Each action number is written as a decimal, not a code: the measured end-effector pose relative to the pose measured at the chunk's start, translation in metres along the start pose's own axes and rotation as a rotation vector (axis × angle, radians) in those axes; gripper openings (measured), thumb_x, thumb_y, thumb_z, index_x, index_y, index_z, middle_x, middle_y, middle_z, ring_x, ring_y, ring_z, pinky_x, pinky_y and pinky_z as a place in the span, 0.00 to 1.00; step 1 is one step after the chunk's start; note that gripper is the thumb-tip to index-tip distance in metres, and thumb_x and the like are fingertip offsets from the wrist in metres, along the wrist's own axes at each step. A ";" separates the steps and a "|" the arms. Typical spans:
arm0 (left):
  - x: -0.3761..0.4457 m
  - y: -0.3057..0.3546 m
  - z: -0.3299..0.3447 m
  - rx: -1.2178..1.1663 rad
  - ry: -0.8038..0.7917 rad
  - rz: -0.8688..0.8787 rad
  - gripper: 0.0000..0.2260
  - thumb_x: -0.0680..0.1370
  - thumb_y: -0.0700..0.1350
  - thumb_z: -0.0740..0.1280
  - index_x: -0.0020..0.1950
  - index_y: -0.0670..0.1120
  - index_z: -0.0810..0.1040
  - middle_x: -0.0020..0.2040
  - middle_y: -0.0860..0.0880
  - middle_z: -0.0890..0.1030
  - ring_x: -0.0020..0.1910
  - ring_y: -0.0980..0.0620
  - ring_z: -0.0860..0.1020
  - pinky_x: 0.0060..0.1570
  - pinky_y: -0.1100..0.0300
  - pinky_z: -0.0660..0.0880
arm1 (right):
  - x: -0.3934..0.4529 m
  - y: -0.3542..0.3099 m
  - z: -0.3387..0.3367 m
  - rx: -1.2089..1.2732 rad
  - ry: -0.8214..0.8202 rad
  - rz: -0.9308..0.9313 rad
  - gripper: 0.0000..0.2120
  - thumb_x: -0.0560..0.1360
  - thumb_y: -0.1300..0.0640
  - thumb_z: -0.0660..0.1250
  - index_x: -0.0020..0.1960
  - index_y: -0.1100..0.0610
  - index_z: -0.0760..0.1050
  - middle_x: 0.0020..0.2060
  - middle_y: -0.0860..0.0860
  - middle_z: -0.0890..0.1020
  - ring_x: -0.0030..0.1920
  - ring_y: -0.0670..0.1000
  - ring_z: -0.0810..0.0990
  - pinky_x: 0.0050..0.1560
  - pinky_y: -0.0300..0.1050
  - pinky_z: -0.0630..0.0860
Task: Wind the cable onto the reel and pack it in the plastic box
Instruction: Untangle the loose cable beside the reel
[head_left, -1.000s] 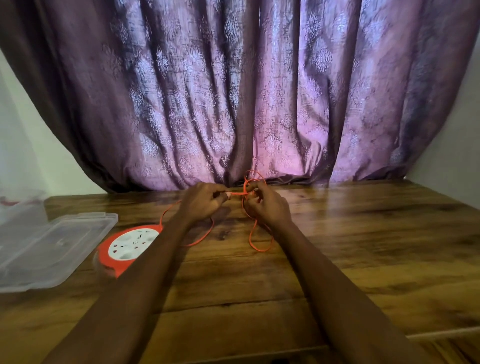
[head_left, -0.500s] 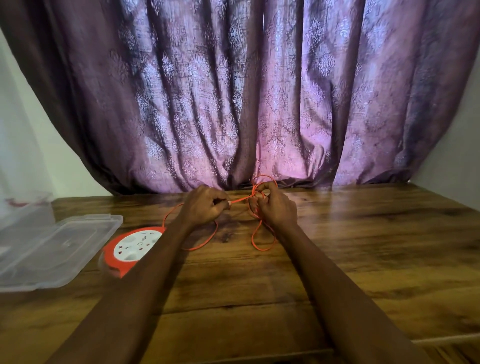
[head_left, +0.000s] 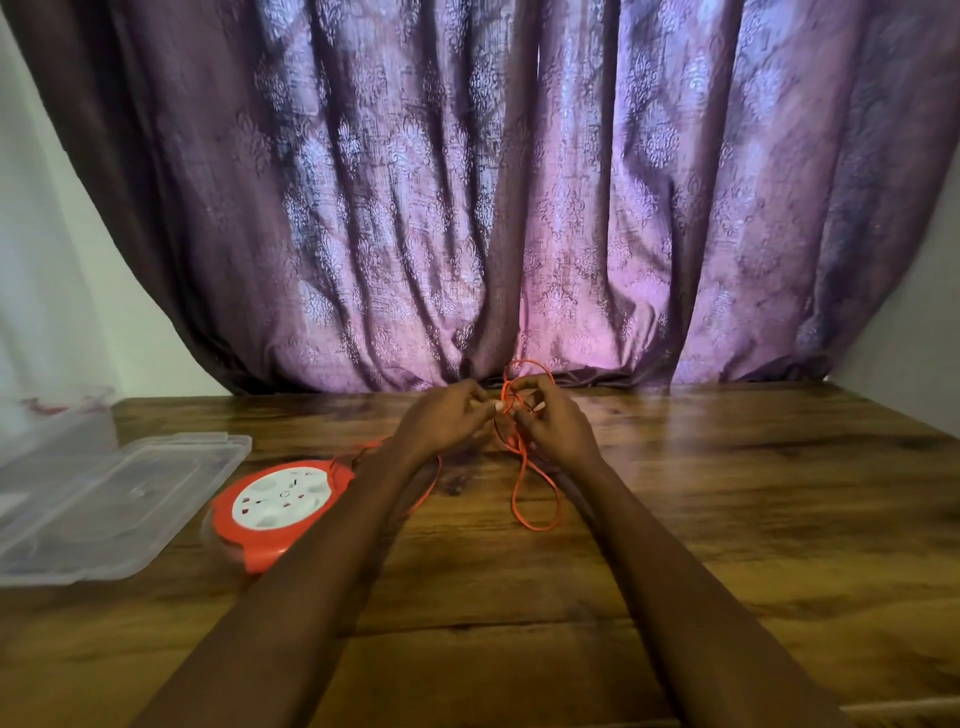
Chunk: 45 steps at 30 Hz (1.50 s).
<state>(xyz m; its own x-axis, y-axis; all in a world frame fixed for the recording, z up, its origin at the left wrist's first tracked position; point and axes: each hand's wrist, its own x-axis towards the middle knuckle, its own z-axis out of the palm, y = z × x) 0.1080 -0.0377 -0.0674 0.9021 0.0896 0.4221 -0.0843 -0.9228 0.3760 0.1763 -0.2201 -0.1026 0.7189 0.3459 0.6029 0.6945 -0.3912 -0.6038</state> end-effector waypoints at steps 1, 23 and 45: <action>0.004 0.004 0.005 -0.090 -0.015 -0.035 0.14 0.78 0.58 0.67 0.55 0.49 0.79 0.48 0.48 0.84 0.47 0.48 0.81 0.42 0.58 0.70 | 0.000 -0.002 0.000 -0.001 0.004 -0.017 0.12 0.72 0.38 0.66 0.55 0.38 0.72 0.43 0.41 0.80 0.42 0.45 0.81 0.45 0.48 0.75; 0.013 0.005 0.017 -0.298 -0.241 0.039 0.09 0.81 0.42 0.64 0.52 0.39 0.82 0.54 0.41 0.84 0.55 0.43 0.81 0.60 0.48 0.75 | 0.016 -0.005 -0.012 0.012 0.050 -0.113 0.16 0.81 0.58 0.62 0.66 0.48 0.78 0.51 0.50 0.86 0.45 0.55 0.84 0.49 0.53 0.80; -0.009 0.007 0.004 -0.573 -0.117 -0.098 0.08 0.78 0.35 0.66 0.41 0.46 0.76 0.29 0.53 0.79 0.25 0.62 0.74 0.30 0.66 0.70 | 0.011 -0.022 -0.021 0.809 -0.116 0.405 0.23 0.83 0.49 0.59 0.63 0.67 0.77 0.46 0.64 0.82 0.36 0.55 0.77 0.35 0.44 0.72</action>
<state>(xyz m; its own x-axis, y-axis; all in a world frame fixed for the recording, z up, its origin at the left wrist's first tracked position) 0.1007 -0.0466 -0.0723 0.9552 0.0919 0.2814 -0.1841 -0.5600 0.8078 0.1683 -0.2253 -0.0722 0.8797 0.4131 0.2357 0.1642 0.2012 -0.9657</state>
